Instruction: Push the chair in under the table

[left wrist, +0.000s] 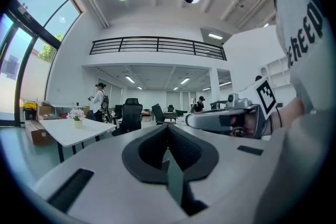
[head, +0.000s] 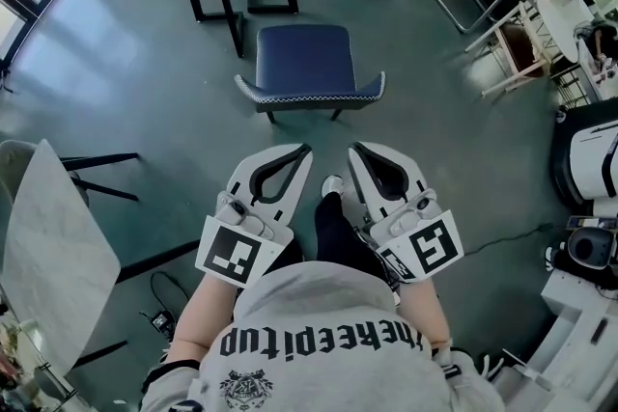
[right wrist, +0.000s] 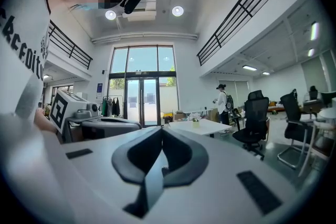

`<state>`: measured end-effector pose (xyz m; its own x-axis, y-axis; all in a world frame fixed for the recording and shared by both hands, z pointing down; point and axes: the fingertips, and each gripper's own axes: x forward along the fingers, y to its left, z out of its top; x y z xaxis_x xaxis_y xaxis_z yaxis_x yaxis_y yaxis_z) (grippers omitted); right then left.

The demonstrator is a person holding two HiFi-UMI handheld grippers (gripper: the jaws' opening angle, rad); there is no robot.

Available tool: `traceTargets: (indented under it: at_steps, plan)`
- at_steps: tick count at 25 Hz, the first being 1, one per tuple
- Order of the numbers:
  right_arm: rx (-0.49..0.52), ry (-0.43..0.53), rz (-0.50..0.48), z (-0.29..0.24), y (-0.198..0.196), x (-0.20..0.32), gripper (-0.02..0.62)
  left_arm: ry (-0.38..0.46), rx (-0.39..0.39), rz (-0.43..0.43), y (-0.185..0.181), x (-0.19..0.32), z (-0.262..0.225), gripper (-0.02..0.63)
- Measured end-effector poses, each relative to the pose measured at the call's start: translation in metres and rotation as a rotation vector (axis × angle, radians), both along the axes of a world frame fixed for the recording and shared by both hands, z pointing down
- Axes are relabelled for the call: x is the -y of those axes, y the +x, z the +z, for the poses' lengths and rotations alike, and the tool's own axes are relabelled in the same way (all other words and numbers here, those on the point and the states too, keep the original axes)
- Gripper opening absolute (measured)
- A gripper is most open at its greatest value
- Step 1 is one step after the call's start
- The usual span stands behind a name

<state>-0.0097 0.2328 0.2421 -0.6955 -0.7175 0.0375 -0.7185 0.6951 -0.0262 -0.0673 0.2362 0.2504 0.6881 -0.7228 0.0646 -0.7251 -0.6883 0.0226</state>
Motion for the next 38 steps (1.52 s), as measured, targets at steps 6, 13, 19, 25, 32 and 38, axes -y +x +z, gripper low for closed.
traceTargets:
  at_steps: [6,13,19,25,32,38]
  plan:
    - [-0.013,-0.022,-0.026,0.006,0.011,0.028,0.012,-0.023,0.002,-0.027,0.009,0.028,0.006,0.015]
    - [-0.054,-0.047,-0.065,0.022,0.017,0.057,0.012,-0.056,0.016,-0.056,0.012,0.057,0.02,0.015]
    - [-0.11,-0.052,-0.086,0.037,0.019,0.08,0.012,-0.067,0.053,-0.067,0.014,0.078,0.032,0.015]
    - [-0.12,-0.094,-0.102,0.057,0.017,0.093,0.012,-0.094,0.076,-0.07,0.014,0.091,0.049,0.015]
    - [-0.144,-0.132,-0.121,0.083,0.017,0.106,0.02,-0.12,0.127,-0.068,0.014,0.106,0.073,0.015]
    - [-0.191,-0.148,-0.15,0.103,0.014,0.113,0.052,-0.091,0.2,-0.078,0.011,0.119,0.088,0.016]
